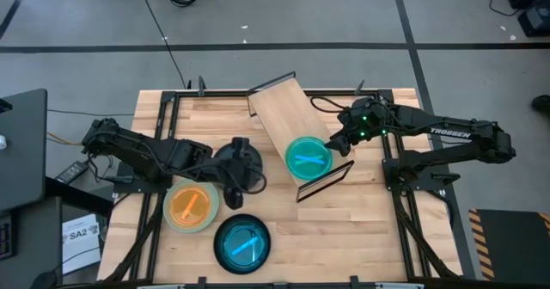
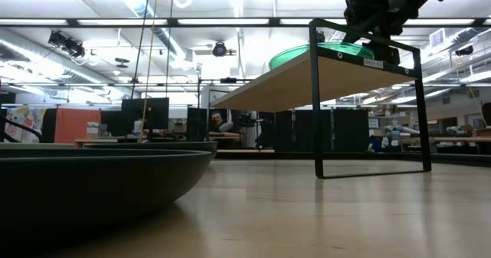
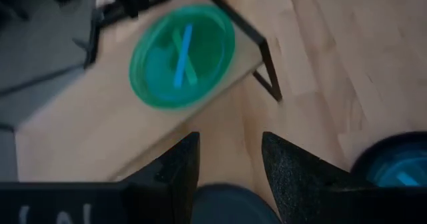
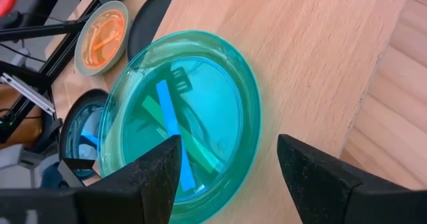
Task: Place and stack plates onto a shelf
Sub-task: Put the top black plate on the shelf
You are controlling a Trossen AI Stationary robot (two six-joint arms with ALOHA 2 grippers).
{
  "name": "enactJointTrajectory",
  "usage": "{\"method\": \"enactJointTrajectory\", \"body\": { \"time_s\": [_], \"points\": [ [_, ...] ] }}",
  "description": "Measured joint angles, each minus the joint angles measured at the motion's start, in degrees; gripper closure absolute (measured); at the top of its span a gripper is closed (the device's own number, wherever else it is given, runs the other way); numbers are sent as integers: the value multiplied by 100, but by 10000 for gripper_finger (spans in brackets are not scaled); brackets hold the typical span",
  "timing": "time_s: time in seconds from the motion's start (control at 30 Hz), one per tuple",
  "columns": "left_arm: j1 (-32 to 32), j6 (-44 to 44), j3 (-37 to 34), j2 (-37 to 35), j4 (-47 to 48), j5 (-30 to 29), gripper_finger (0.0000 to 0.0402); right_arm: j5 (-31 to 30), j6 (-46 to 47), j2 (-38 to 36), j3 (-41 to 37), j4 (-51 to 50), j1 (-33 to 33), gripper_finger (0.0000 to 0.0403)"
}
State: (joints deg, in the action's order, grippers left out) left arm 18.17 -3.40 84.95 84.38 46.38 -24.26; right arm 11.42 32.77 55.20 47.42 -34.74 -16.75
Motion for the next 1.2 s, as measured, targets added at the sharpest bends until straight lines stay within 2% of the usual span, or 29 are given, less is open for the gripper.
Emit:
{"method": "enactJointTrajectory", "body": {
  "time_s": [0.4,0.77,1.07,1.2],
  "points": [
    [2,1401,0,2,743,355,233,-76,-292,-239,0,-170,0,150],
    [0,2221,0,27,737,111,233,-295,-299,-541,0,-332,1,150],
    [-10,2302,-7,802,739,-8,233,-293,-299,-538,0,-351,7,150],
    [-108,2785,-7,1267,736,-11,233,-295,-299,-538,0,-359,11,150]
  ]
}}
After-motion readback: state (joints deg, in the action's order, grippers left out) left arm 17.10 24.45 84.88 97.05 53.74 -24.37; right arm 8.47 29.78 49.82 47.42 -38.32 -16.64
